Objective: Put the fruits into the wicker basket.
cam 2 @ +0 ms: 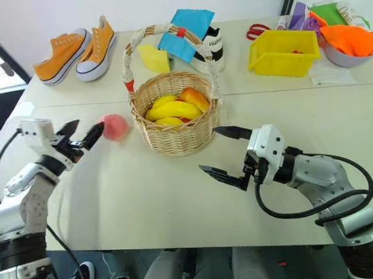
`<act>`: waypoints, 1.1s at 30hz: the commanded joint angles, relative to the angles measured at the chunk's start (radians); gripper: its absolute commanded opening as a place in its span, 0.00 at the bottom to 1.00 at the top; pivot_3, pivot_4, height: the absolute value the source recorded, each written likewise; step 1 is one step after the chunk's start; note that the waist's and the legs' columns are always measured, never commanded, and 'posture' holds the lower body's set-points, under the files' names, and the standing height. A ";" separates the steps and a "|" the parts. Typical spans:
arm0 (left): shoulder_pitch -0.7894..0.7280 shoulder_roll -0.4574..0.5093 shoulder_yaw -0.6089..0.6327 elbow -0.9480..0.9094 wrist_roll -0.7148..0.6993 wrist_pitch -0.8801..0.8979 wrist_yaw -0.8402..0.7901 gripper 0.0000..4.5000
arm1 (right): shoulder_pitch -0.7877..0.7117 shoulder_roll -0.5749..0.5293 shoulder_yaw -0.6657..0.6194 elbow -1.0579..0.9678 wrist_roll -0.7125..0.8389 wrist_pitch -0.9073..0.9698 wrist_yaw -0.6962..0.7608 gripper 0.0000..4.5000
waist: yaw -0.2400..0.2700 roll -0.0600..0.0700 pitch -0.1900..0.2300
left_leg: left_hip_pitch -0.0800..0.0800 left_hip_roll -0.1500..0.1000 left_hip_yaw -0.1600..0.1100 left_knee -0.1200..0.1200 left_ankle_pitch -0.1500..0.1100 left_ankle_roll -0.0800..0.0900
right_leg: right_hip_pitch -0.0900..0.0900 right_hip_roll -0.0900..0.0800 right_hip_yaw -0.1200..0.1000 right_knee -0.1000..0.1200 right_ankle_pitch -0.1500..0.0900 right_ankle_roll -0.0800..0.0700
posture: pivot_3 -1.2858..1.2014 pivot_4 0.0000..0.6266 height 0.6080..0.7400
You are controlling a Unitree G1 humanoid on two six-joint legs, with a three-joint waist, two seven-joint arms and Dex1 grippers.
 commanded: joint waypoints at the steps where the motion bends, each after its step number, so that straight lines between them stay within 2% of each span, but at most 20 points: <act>1: -0.044 0.004 -0.021 0.030 0.037 -0.029 0.002 0.99 | -0.017 0.006 -0.011 -0.020 -0.001 -0.023 -0.009 1.00 | -0.001 0.000 0.000 | 0.000 0.000 0.000 0.000 0.000 0.000 | 0.000 0.000 0.000 0.001 0.000 0.000 | 0.52 0.24 1.00; 8: -0.159 -0.009 -0.093 0.177 0.126 -0.031 0.029 0.99 | -0.025 0.011 -0.004 -0.010 -0.015 -0.029 -0.015 1.00 | 0.000 0.000 0.000 | 0.000 0.000 0.000 0.001 0.000 0.000 | 0.000 0.000 0.000 0.002 0.000 0.000 | 0.52 0.24 1.00; 14: -0.174 -0.029 -0.124 0.199 0.141 0.018 0.031 0.99 | -0.036 0.008 -0.004 -0.014 -0.012 -0.026 -0.019 1.00 | -0.002 0.000 0.000 | 0.000 0.000 0.000 0.001 0.001 -0.001 | 0.000 0.000 0.000 0.003 0.000 0.000 | 0.52 0.24 1.00; 17: -0.169 -0.022 -0.133 0.192 0.157 0.030 0.035 0.81 | -0.037 0.006 -0.005 -0.017 -0.013 -0.025 -0.021 1.00 | -0.006 0.000 -0.001 | 0.001 0.000 0.000 0.001 0.001 -0.001 | -0.001 0.000 0.000 0.004 0.000 0.000 | 0.52 0.24 1.00; 18: -0.169 -0.020 -0.133 0.194 0.162 0.032 0.040 0.72 | -0.037 0.005 -0.006 -0.016 -0.014 -0.025 -0.021 1.00 | -0.006 0.000 -0.001 | 0.001 0.000 0.000 0.001 0.001 -0.001 | -0.001 0.000 0.000 0.005 0.000 0.000 | 0.52 0.24 1.00; 20: -0.167 -0.020 -0.129 0.191 0.158 0.034 0.035 0.65 | -0.039 0.004 -0.005 -0.015 -0.014 -0.025 -0.021 1.00 | -0.006 0.000 -0.001 | 0.001 0.000 0.000 0.001 0.001 -0.001 | -0.001 0.000 0.000 0.006 0.000 0.000 | 0.52 0.24 1.00; 25: -0.144 -0.008 -0.075 0.122 0.127 0.004 0.032 0.65 | -0.058 0.005 -0.003 -0.002 -0.018 -0.028 -0.018 1.00 | -0.007 -0.001 -0.001 | 0.001 0.000 0.000 0.001 0.001 -0.002 | -0.001 0.000 0.000 0.006 0.000 0.000 | 0.52 0.24 1.00; 28: -0.106 0.021 -0.008 0.011 0.042 0.054 -0.006 0.65 | -0.060 0.004 -0.006 0.005 -0.017 -0.029 -0.015 1.00 | -0.008 -0.001 -0.001 | 0.000 0.000 0.000 0.001 0.001 -0.002 | -0.003 0.000 0.001 0.006 0.000 0.000 | 0.52 0.24 1.00; 33: 0.034 0.138 0.080 -0.228 -0.151 0.196 -0.167 0.65 | -0.065 0.001 -0.016 0.022 -0.012 -0.035 -0.007 1.00 | -0.004 -0.001 -0.001 | 0.000 0.000 0.000 0.001 0.001 -0.002 | -0.003 0.000 0.001 0.008 0.000 0.000 | 0.52 0.24 1.00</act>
